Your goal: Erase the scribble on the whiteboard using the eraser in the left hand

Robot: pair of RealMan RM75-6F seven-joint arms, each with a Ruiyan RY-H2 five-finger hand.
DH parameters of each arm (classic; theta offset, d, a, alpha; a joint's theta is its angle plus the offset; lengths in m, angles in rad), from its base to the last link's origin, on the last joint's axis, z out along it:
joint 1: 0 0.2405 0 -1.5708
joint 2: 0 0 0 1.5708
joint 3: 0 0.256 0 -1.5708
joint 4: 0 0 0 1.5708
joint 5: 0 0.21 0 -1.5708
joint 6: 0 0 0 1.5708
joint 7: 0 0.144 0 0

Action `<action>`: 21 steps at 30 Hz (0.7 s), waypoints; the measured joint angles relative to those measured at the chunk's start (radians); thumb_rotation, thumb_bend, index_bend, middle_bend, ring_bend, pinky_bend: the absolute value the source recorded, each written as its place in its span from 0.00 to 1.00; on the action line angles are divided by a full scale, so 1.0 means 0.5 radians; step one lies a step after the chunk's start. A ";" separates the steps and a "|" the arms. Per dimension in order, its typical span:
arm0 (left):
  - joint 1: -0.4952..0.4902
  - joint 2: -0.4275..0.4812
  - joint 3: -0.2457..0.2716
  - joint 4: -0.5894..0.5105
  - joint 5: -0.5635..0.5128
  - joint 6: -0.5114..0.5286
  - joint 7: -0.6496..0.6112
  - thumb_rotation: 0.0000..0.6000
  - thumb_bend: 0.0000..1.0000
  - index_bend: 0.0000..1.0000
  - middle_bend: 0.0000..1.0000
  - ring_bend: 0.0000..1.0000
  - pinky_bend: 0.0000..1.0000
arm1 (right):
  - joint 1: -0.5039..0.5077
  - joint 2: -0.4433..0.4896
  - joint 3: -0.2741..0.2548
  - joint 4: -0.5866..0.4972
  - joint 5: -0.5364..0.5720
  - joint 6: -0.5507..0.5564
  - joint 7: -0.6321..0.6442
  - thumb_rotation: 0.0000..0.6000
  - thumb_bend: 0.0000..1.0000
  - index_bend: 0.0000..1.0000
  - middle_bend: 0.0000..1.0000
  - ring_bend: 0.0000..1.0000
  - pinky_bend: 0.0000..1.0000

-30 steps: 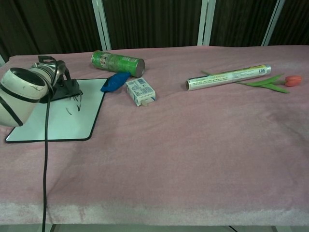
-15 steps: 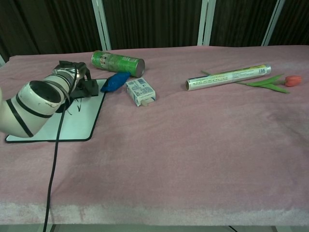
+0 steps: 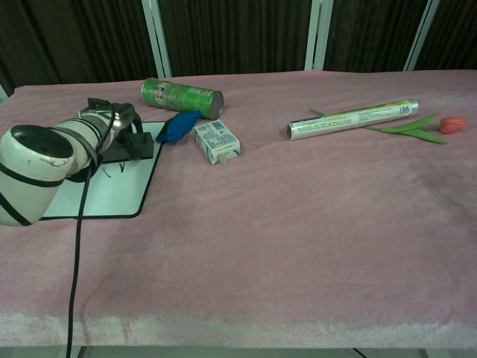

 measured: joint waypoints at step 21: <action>0.211 0.358 0.247 -0.904 -0.123 0.331 0.125 1.00 0.58 0.73 0.88 0.75 0.83 | -0.001 -0.012 -0.001 -0.006 -0.009 0.003 -0.029 1.00 0.31 0.00 0.00 0.00 0.10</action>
